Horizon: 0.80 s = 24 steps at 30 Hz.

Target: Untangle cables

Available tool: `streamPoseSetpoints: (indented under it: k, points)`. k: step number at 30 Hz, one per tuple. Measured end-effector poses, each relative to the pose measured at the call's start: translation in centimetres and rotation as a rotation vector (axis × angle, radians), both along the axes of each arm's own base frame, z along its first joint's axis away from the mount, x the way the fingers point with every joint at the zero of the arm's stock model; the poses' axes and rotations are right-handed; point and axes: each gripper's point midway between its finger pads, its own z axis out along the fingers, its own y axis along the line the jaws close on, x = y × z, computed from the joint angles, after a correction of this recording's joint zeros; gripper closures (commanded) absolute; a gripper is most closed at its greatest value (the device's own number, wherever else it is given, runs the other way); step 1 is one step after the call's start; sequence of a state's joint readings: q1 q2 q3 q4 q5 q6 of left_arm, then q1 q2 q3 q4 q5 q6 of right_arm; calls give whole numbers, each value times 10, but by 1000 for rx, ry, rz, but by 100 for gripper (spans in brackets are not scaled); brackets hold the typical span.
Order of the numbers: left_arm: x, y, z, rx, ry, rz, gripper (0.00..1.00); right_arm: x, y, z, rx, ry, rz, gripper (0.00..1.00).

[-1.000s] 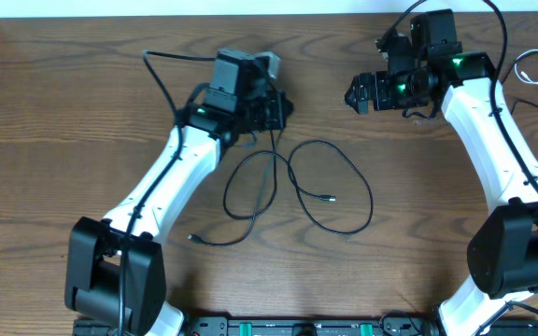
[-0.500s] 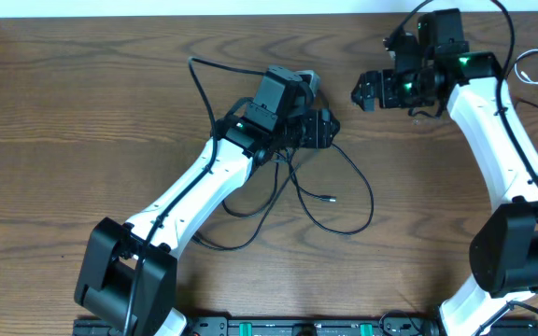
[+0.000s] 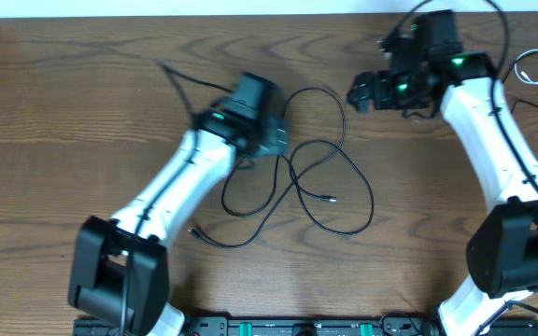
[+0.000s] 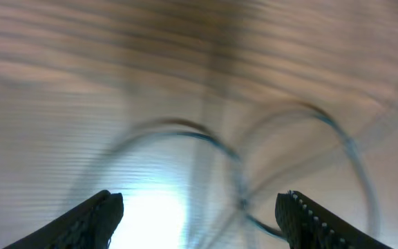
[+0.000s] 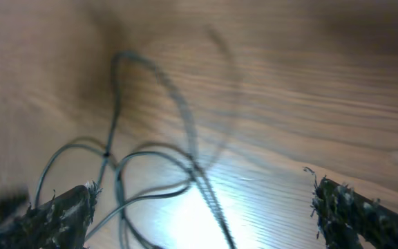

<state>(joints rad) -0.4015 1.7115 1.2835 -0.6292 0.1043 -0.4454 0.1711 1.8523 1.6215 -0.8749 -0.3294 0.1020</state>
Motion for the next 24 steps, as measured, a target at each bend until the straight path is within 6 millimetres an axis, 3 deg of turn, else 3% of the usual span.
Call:
streamPoseSetpoints:
  k: [5,8,17,21,24]
  points:
    - [15,78,-4,25,40,186,24,-19,45,-11,-6,31,58,16]
    - [10,98,-6,35,73,207,24,-31,69,-28,-4,75,45,17]
    - [4,110,-9,54,102,193,24,-68,143,-105,-37,226,46,12]
    - [4,110,-9,55,101,192,24,-82,166,-126,-90,226,57,12]
    - [3,110,-9,53,102,188,24,-86,170,-137,-124,223,48,13]
